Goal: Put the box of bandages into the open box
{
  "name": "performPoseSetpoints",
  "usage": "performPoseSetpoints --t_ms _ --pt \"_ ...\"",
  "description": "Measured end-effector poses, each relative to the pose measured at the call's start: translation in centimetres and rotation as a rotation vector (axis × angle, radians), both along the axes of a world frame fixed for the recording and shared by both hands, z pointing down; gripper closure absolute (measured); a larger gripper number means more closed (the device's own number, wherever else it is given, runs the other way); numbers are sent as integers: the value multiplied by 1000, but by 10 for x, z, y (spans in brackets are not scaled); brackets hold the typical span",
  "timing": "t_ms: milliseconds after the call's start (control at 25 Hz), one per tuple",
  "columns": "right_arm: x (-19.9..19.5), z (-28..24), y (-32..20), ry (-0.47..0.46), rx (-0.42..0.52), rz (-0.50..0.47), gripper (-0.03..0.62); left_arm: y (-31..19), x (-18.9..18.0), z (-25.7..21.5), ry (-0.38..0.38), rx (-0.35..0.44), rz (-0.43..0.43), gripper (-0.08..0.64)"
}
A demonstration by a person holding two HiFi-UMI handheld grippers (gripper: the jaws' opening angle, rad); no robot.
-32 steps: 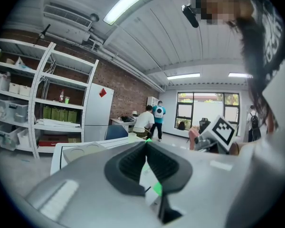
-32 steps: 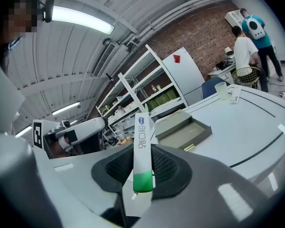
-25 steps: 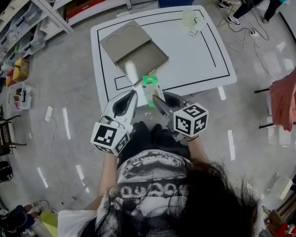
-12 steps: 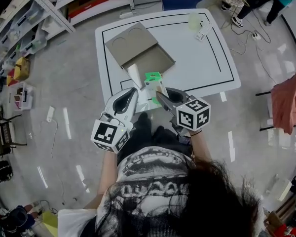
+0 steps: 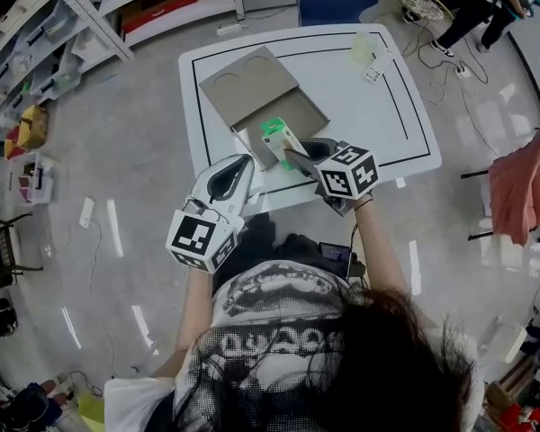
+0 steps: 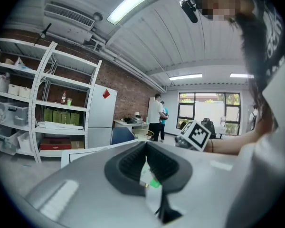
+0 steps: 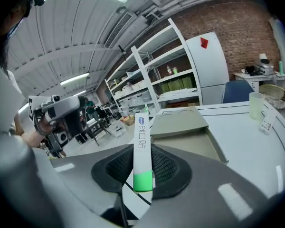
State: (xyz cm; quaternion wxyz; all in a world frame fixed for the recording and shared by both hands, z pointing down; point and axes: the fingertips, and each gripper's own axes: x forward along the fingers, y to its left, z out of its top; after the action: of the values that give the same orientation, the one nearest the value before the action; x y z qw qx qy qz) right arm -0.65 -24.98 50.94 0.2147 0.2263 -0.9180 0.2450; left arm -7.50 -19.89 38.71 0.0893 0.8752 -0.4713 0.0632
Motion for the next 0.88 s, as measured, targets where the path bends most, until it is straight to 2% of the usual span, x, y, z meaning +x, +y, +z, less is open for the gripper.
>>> performPoseSetpoints --t_ms 160,440,880 --pt "-17 26 -26 98 -9 -111 497 -6 -13 2 14 -2 5 560" --pt "-38 74 -60 258 -92 -263 497 -14 -31 2 22 -1 7 560" --pt "-58 114 -61 452 -223 -597 497 -19 -57 7 27 -6 -28 560"
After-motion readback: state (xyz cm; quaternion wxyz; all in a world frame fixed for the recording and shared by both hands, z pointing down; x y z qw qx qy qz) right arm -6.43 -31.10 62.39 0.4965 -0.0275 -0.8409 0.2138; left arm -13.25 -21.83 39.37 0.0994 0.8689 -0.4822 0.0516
